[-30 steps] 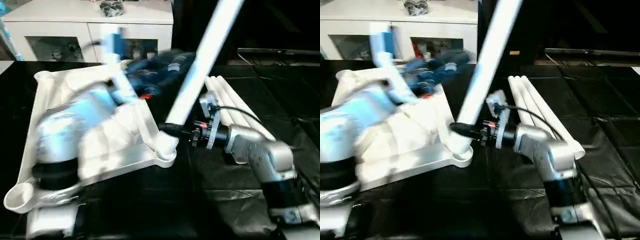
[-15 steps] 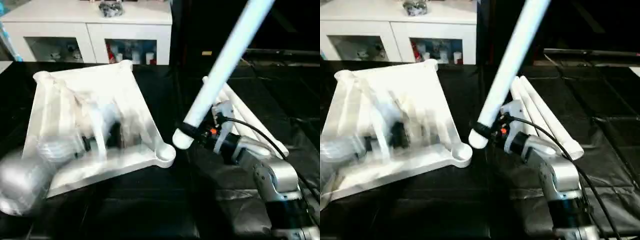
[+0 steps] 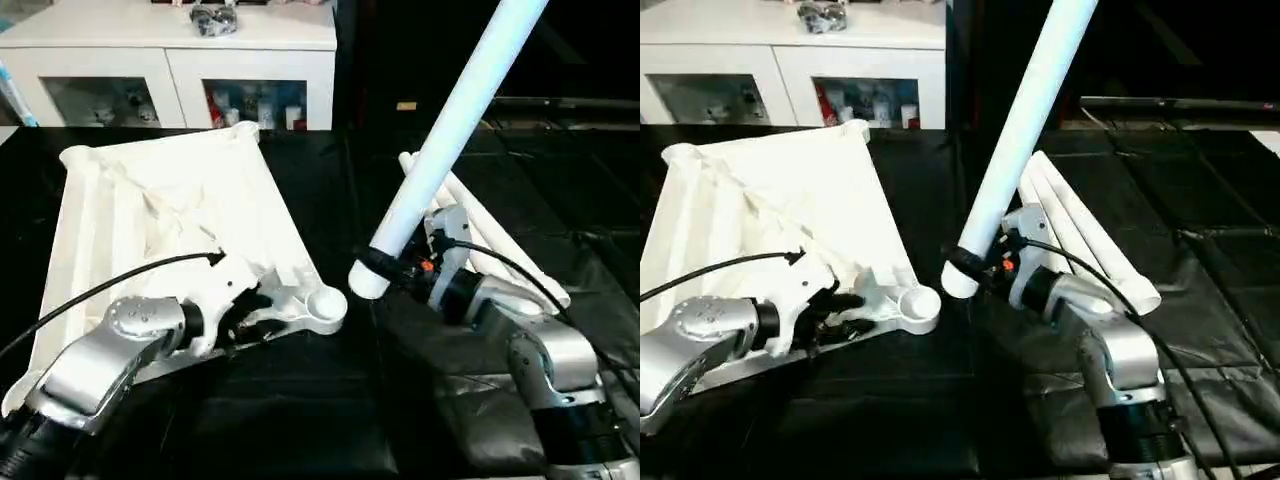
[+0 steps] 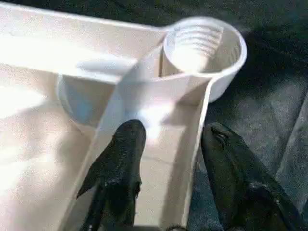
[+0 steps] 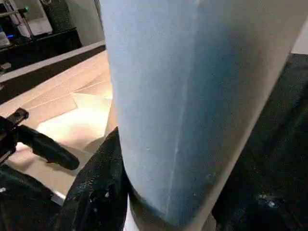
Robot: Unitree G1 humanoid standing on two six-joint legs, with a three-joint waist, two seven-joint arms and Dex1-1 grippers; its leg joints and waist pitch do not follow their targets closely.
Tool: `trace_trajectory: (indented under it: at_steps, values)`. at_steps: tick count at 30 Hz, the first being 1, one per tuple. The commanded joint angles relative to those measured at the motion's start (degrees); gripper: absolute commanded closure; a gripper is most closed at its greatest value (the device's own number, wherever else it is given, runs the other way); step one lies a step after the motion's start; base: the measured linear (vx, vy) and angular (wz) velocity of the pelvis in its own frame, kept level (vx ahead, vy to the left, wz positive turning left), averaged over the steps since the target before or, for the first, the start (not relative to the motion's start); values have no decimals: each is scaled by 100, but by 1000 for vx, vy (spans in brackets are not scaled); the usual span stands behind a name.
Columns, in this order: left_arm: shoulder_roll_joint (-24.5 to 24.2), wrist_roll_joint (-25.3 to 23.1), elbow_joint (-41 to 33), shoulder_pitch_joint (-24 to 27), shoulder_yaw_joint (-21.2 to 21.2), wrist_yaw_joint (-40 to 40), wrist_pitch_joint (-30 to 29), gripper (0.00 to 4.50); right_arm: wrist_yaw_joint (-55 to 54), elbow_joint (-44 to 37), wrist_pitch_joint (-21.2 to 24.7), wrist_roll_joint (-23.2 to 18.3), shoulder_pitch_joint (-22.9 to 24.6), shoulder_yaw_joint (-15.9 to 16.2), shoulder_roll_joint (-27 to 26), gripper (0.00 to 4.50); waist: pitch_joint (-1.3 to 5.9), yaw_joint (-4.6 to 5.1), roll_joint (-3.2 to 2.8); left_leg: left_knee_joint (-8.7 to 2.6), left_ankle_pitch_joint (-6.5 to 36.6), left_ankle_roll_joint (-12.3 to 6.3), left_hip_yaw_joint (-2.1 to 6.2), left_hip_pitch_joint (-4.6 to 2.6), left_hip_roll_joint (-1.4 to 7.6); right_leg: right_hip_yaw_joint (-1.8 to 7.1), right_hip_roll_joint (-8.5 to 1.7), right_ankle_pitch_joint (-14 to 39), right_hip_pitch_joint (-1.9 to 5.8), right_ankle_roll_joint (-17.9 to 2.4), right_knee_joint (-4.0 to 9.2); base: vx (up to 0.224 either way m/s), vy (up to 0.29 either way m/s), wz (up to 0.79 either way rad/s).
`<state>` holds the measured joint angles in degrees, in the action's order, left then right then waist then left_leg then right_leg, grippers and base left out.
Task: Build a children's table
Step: Insert table leg to table base
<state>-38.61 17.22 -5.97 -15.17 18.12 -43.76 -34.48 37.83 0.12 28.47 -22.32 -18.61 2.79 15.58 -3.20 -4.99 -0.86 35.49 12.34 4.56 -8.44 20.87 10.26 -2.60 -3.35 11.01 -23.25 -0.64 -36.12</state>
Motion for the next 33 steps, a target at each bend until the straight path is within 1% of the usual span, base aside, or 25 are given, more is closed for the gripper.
trace_trajectory:
  at_steps: [1, 2, 4, 5, 7, 10, 11, 12, 13, 14, 15, 19, 20, 21, 22, 23, 24, 25, 26, 27, 28, 29, 30, 31, 33]
  values:
    - [-28, -34, 49, -58, 61, -127, 79, 267, 7, -127, -67, 19, -73, -31, 48, 259, 365, 13, -116, -482, 841, 186, 25, -24, 180, 254, -362, 848, 303, -1081, 406, 0, 0, 0]
    - [-25, -61, 91, -65, 75, -158, 116, 273, 3, -140, -58, 16, -62, -37, 53, 259, 365, 11, -133, -485, 881, 189, 30, -29, 185, 253, -366, 842, 302, -1111, 404, 0, 0, 0]
    - [-23, -101, 174, -90, 93, -240, 185, 303, -1, -173, -42, 14, -27, -28, 58, 259, 359, 17, -121, -487, 936, 187, 25, -29, 183, 253, -363, 882, 302, -1120, 410, 0, 0, 0]
    - [-33, -104, 202, -113, 91, -372, 218, 311, -7, -252, 17, -9, 10, -22, 76, 259, 357, 27, -174, -487, 1010, 200, 29, -36, 179, 255, -363, 943, 304, -1107, 424, 0, 0, 0]
    - [-56, -69, 194, -119, 90, -518, 247, 321, -7, -294, 47, -13, 37, -14, 91, 259, 360, 23, -146, -486, 982, 190, 26, -34, 179, 258, -365, 932, 315, -1107, 426, 0, 0, 0]
    - [-69, -91, 305, -127, 83, -653, 364, 356, -11, -292, 50, 2, 72, -3, 99, 259, 362, 27, -154, -480, 919, 160, 23, -28, 180, 259, -363, 916, 312, -1122, 419, 0, 0, 0]
    - [-89, -128, 378, -120, 114, -760, 499, 361, -22, -277, 61, 21, 87, 7, 112, 259, 360, 30, -175, -479, 915, 150, 26, -20, 176, 257, -364, 960, 316, -1118, 427, 0, 0, 0]
    - [-94, -130, 381, -119, 118, -773, 511, 365, -23, -276, 64, 23, 86, 9, 113, 259, 358, 33, -169, -480, 926, 143, 21, -19, 175, 260, -364, 991, 316, -1110, 434, 0, 0, 0]
    - [-101, -103, 404, -124, 126, -850, 523, 371, -27, -263, 63, 30, 73, 14, 113, 259, 364, 30, -204, -477, 930, 145, 26, -23, 175, 260, -368, 1026, 314, -1101, 428, 0, 0, 0]
    - [-98, -93, 420, -129, 130, -890, 527, 381, -29, -252, 46, 42, 65, 20, 111, 259, 366, 38, -187, -474, 922, 139, 21, -19, 173, 262, -364, 1037, 316, -1095, 429, 0, 0, 0]
    - [-98, -91, 449, -138, 146, -956, 548, 391, -35, -236, 21, 61, 55, 30, 108, 259, 367, 35, -213, -475, 915, 140, 24, -23, 174, 262, -368, 1047, 312, -1098, 428, 0, 0, 0]
    - [-7, -201, 663, -205, 147, -1036, 682, 413, -78, -325, 70, 49, 56, 68, 80, 259, 380, 54, -234, -466, 832, 120, 21, -18, 172, 257, -359, 946, 319, -1109, 419, 0, 0, 0]
    - [34, -233, 735, -231, 150, -1046, 727, 436, -74, -335, 84, 40, 45, 77, 67, 259, 378, 53, -219, -466, 831, 106, 17, -17, 171, 257, -360, 958, 317, -1112, 427, 0, 0, 0]
    - [60, -256, 776, -245, 157, -1062, 769, 444, -59, -334, 90, 33, 35, 91, 66, 259, 376, 52, -227, -468, 833, 102, 18, -18, 173, 258, -362, 981, 315, -1112, 429, 0, 0, 0]
    - [60, -256, 776, -245, 157, -1062, 769, 448, -59, -334, 90, 33, 35, 91, 66, 259, 377, 54, -200, -470, 827, 95, 15, -15, 176, 258, -363, 987, 318, -1109, 433, 0, 0, 0]
    - [95, -266, 812, -267, 167, -1068, 783, 450, -30, -312, 92, 32, 12, 113, 68, 259, 378, 47, -210, -470, 821, 91, 15, -15, 179, 262, -372, 1036, 317, -1102, 431, 0, 0, 0]
    - [115, -276, 832, -278, 179, -1086, 811, 450, 3, -291, 96, 32, -8, 141, 69, 259, 374, 51, -172, -473, 810, 80, 12, -11, 180, 263, -370, 1049, 318, -1095, 434, 0, 0, 0]
    - [161, -317, 873, -308, 209, -1093, 836, 450, 94, -224, 83, 60, -67, 223, 85, 259, 377, 44, -190, -469, 802, 74, 10, -13, 181, 264, -378, 1075, 314, -1095, 433, 0, 0, 0]
    - [176, -362, 897, -321, 232, -1105, 871, 450, 156, -187, 69, 79, -103, 281, 96, 259, 374, 48, -139, -474, 781, 58, 9, -4, 182, 263, -375, 1088, 324, -1078, 435, 0, 0, 0]
    - [189, -408, 920, -335, 254, -1105, 929, 450, 187, -170, 60, 89, -121, 312, 101, 259, 375, 41, -160, -472, 760, 54, 12, -5, 183, 264, -382, 1093, 319, -1078, 426, 0, 0, 0]
    - [219, -434, 949, -353, 260, -1097, 960, 450, 213, -155, 51, 97, -141, 337, 104, 259, 370, 53, -124, -471, 776, 33, 5, -4, 186, 266, -381, 1152, 317, -1053, 442, 0, 0, 0]
    - [219, -434, 949, -353, 260, -1097, 960, 450, 213, -155, 51, 97, -141, 337, 104, 259, 366, 38, -152, -470, 770, 26, 6, -8, 187, 271, -391, 1230, 308, -1040, 443, 0, 0, 0]
    - [241, -516, 989, -386, 323, -1095, 1017, 450, 253, -119, 41, 111, -185, 375, 103, 259, 366, 42, -125, -472, 765, 22, 2, -6, 188, 270, -391, 1263, 308, -1030, 449, 0, 0, 0]
    - [258, -590, 1027, -408, 367, -1106, 1065, 450, 274, -92, 35, 119, -215, 395, 101, 259, 366, 34, -127, -475, 745, 12, 7, -3, 190, 272, -391, 1312, 306, -1010, 445, 0, 0, 0]
    - [242, -907, 1166, -441, 579, -1160, 1307, 450, 308, 1, -4, 151, -294, 450, 88, 259, 364, 27, -138, -479, 790, 15, 5, -25, 201, 275, -394, 1408, 284, -974, 463, 0, 0, 0]
